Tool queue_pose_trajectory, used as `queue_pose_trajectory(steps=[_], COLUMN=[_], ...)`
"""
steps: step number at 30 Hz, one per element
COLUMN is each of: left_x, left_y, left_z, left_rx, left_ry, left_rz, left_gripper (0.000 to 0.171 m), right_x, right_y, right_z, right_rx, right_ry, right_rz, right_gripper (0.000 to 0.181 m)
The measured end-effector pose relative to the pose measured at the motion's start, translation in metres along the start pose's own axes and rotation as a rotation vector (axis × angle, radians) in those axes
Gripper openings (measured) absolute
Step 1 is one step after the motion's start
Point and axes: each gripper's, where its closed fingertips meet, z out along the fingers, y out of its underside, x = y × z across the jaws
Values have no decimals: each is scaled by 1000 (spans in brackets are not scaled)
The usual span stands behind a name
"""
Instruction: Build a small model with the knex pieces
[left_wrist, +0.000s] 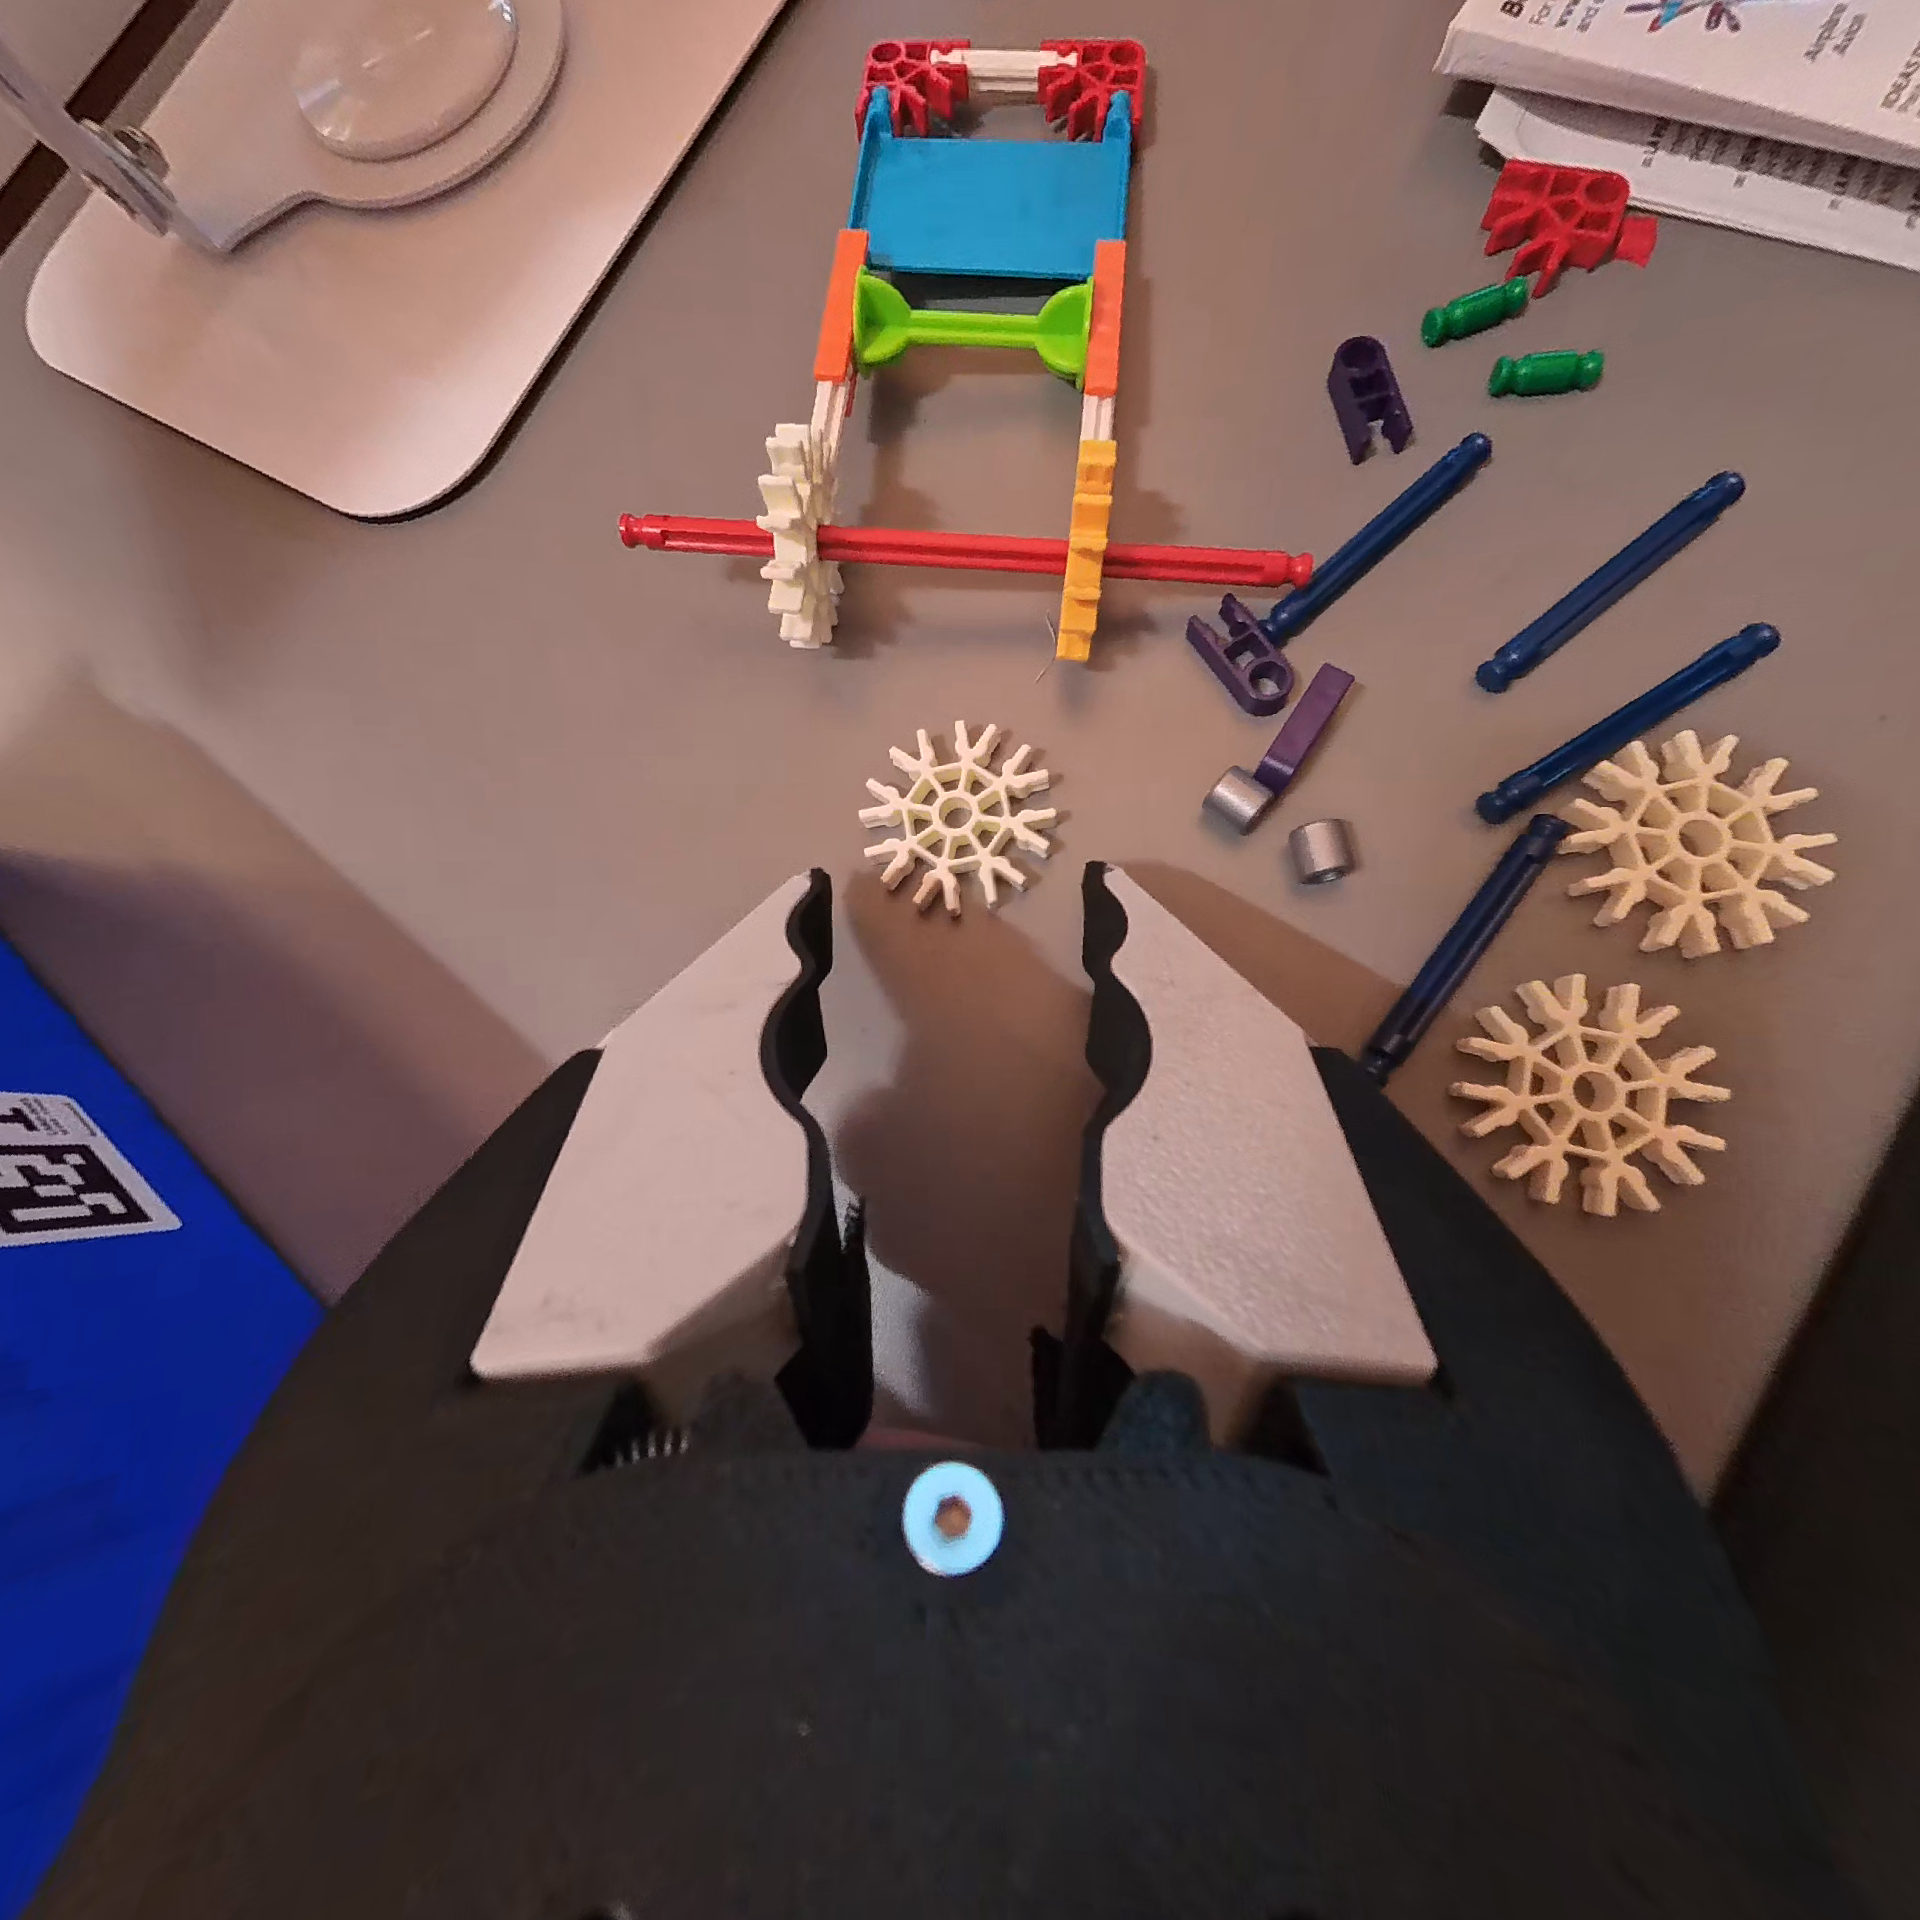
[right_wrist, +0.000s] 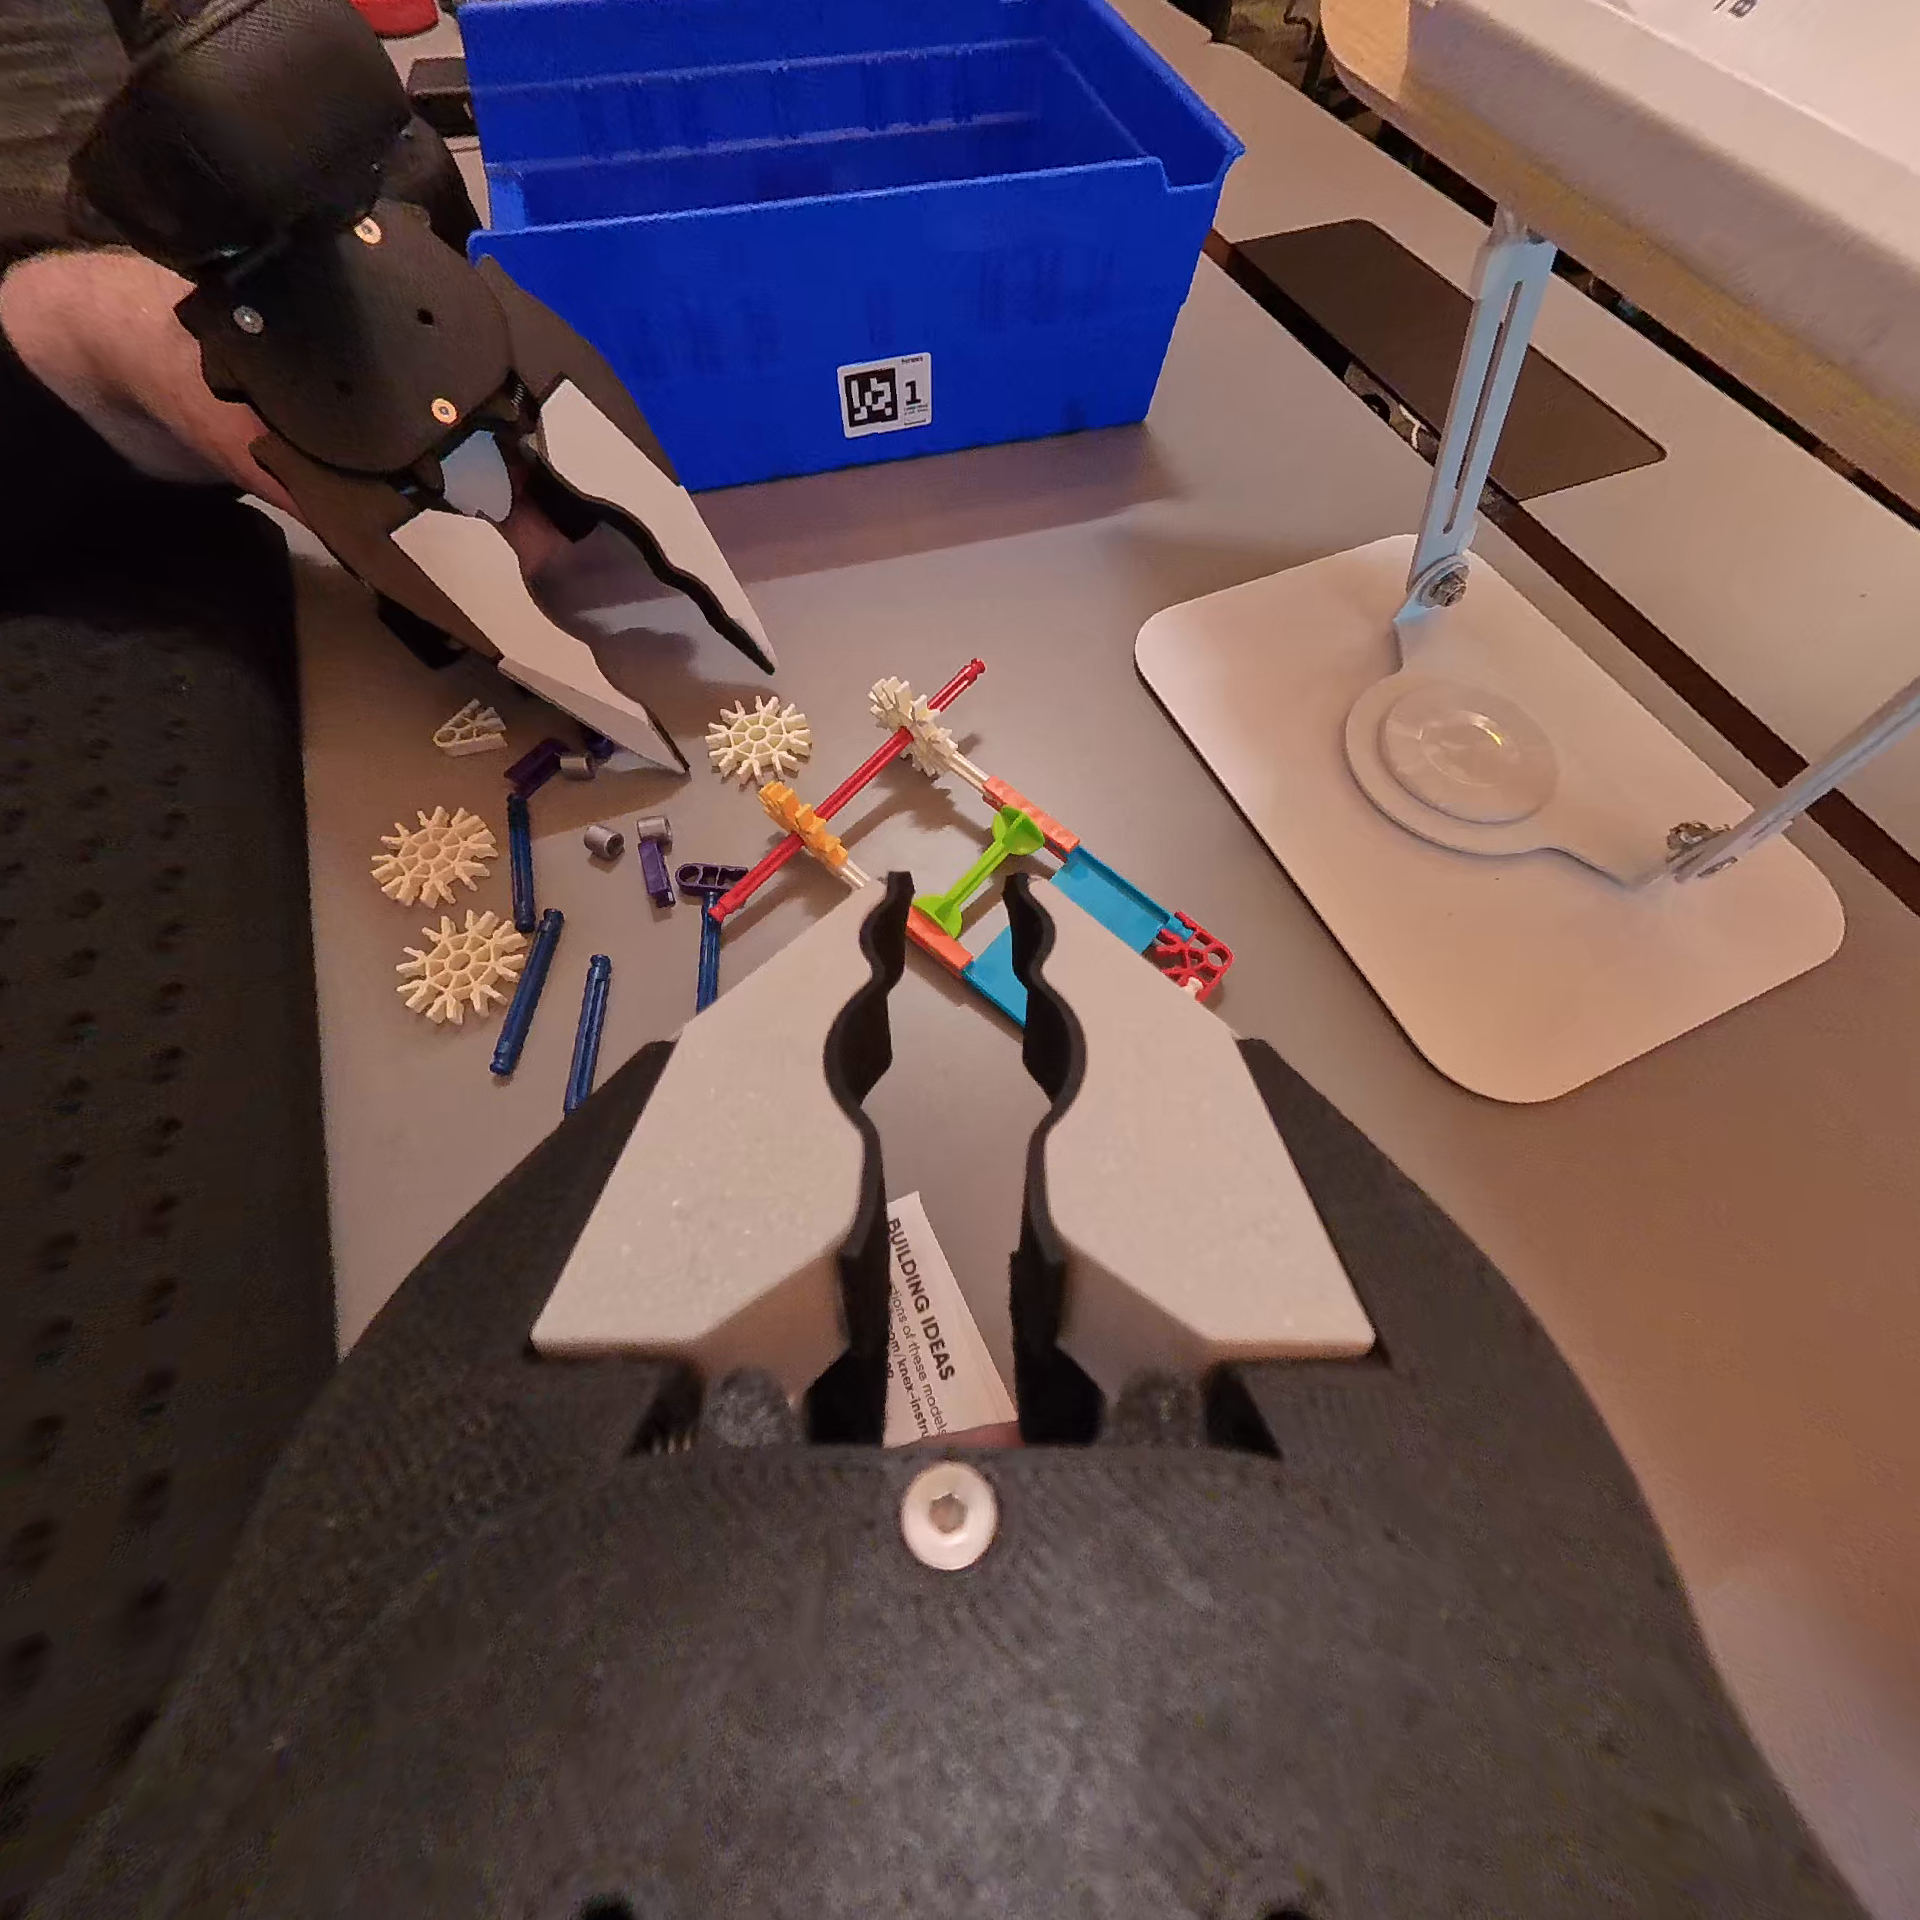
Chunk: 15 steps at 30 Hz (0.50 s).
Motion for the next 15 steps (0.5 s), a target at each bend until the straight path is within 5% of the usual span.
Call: queue_pose_trajectory(steps=[15], left_x=[6], left_y=[3], left_z=[0], left_rx=[-3], left_ry=[41], left_rz=[-49], left_gripper=[19], right_x=[3], right_y=[6], right_z=[0], right_rx=[-21], right_ry=[-3], right_rz=[-4], right_gripper=[18])
